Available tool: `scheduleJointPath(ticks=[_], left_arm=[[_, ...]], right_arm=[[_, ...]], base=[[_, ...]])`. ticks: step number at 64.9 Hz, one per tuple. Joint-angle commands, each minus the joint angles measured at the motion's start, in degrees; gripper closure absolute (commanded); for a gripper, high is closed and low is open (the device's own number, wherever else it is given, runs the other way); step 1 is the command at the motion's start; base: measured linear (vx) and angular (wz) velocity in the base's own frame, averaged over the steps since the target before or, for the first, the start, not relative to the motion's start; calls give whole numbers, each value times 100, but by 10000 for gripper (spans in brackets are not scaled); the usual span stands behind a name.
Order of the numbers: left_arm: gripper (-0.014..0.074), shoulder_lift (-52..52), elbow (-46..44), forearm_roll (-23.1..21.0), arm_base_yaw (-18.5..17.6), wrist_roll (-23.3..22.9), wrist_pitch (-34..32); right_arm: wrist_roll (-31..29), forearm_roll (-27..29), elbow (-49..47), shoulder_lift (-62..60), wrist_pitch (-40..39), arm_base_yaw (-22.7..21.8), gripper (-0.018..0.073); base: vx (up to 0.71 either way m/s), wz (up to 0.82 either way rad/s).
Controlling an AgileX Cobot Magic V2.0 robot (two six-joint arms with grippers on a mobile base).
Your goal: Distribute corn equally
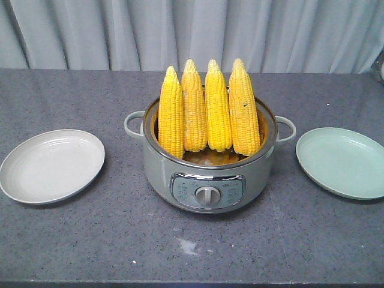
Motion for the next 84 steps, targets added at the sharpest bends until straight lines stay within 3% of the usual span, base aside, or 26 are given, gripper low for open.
scheduleJointPath(ticks=[1, 74, 84], left_arm=[[603, -96, 85, -52, 7, -7, -430], [603, -96, -56, -52, -6, -7, -409], [603, 13, -630, -68, -6, -19, 228]], right_arm=[[-11, -17, 45, 59, -435, -29, 570], [183, 0, -2, 59, -730, -29, 570], [292, -5, -442, 59, 72, -29, 570]], base=[[0, 0], [0, 0], [0, 0]])
